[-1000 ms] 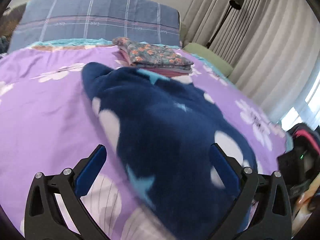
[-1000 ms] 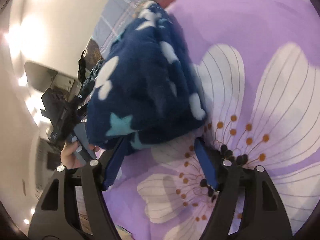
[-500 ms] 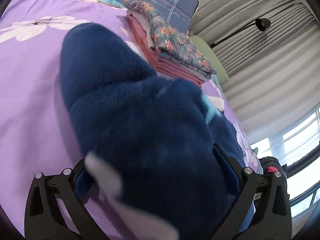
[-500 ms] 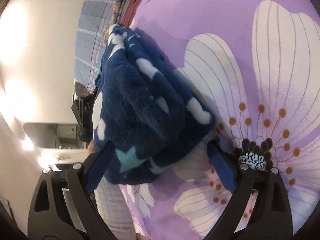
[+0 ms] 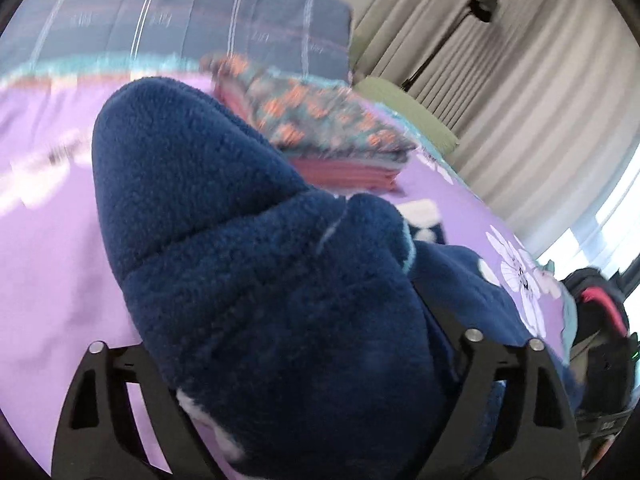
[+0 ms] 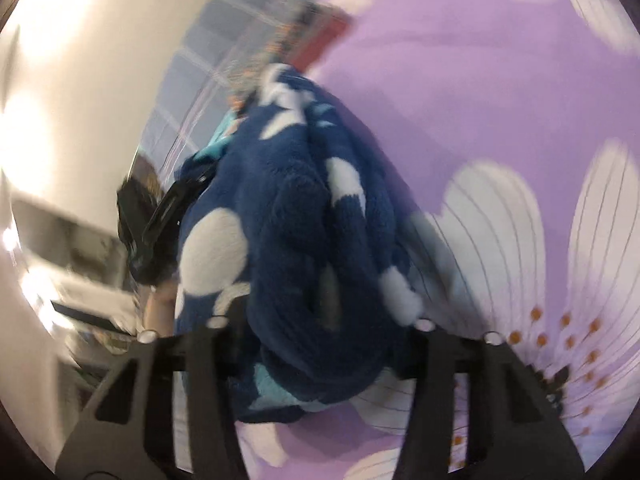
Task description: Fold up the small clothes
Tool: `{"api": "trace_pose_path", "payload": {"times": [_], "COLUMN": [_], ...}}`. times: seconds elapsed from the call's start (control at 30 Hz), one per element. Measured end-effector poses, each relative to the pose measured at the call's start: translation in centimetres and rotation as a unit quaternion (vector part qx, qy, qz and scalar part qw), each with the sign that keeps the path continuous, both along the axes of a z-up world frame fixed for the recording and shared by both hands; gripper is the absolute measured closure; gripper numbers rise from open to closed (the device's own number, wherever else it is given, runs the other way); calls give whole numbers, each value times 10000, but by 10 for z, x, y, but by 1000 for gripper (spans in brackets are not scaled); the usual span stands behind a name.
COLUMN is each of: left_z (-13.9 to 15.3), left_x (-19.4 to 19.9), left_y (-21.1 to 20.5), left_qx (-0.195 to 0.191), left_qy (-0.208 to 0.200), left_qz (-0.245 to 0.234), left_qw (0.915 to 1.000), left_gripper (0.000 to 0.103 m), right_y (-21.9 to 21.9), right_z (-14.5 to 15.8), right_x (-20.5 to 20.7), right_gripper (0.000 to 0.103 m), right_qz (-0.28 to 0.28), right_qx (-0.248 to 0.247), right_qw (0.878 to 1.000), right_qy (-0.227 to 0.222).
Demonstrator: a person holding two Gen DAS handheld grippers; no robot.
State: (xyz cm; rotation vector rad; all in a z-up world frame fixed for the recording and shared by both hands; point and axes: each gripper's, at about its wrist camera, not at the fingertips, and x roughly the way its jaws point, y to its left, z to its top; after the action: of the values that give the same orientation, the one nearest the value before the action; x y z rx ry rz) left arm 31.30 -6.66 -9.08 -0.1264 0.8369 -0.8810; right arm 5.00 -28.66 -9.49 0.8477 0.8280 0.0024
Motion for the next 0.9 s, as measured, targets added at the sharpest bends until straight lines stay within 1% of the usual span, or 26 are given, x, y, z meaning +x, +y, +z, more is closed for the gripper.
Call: {"api": "trace_pose_path", "payload": {"times": [0.03, 0.07, 0.1, 0.17, 0.2, 0.23, 0.27, 0.33, 0.4, 0.43, 0.47, 0.5, 0.57, 0.6, 0.67, 0.7, 0.73, 0.77, 0.8, 0.9], "left_z": [12, 20, 30, 54, 61, 75, 84, 108, 126, 132, 142, 148, 158, 162, 170, 172, 174, 174, 173, 161], "left_x": [-9, -16, -22, -36, -38, -42, -45, -48, -46, -41, -33, -24, -3, 9, 37, 49, 69, 80, 96, 141], "left_y": [3, 6, 10, 22, 28, 39, 47, 66, 88, 98, 115, 126, 149, 159, 179, 185, 193, 198, 203, 211], "left_qx": [-23, -42, -55, -67, -106, -163, -187, -155, -114, -112, -88, -57, -17, -2, 66, 105, 145, 154, 168, 230], "left_qy": [-191, -298, -412, -705, -784, -926, -1033, -1352, -1546, -1586, -1659, -1700, -1723, -1728, -1738, -1736, -1724, -1717, -1708, -1634], "left_qz": [-1, -3, 0, 48, 93, 203, 292, 538, 791, 903, 1114, 1268, 1601, 1754, 2082, 2197, 2347, 2425, 2521, 2754], "left_qw": [9998, 9995, 9991, 9975, 9968, 9954, 9940, 9892, 9847, 9831, 9798, 9772, 9719, 9692, 9625, 9600, 9565, 9547, 9524, 9470], "left_gripper": [18, 19, 20, 20, 20, 20, 20, 20, 20, 20, 20, 20, 20, 20, 20, 20, 20, 20, 20, 20], "right_y": [2, 3, 7, 12, 14, 19, 22, 31, 42, 48, 55, 60, 77, 83, 99, 108, 114, 123, 130, 141], "right_z": [7, 11, 22, 39, 46, 58, 64, 80, 96, 100, 107, 113, 124, 126, 132, 134, 135, 136, 135, 123], "right_x": [-1, -2, -4, -11, -10, -8, -7, 4, 37, 49, 70, 79, 131, 150, 202, 226, 243, 263, 289, 350], "right_gripper": [62, 63, 63, 64, 64, 64, 64, 64, 64, 64, 64, 64, 64, 64, 63, 63, 63, 63, 63, 63], "right_qz": [85, 148, 260, 408, 475, 621, 717, 1010, 1319, 1427, 1585, 1692, 2021, 2111, 2320, 2400, 2441, 2480, 2496, 2482], "right_qx": [-154, -282, -533, -853, -947, -1092, -1167, -1306, -1344, -1334, -1309, -1292, -1266, -1242, -1213, -1269, -1328, -1424, -1523, -1603], "right_qw": [9998, 9993, 9976, 9934, 9913, 9871, 9845, 9768, 9704, 9683, 9654, 9634, 9566, 9551, 9521, 9502, 9490, 9473, 9462, 9479], "right_qy": [-92, -175, -354, -653, -777, -988, -1098, -1361, -1514, -1557, -1607, -1632, -1673, -1664, -1578, -1528, -1489, -1444, -1384, -1191]}}
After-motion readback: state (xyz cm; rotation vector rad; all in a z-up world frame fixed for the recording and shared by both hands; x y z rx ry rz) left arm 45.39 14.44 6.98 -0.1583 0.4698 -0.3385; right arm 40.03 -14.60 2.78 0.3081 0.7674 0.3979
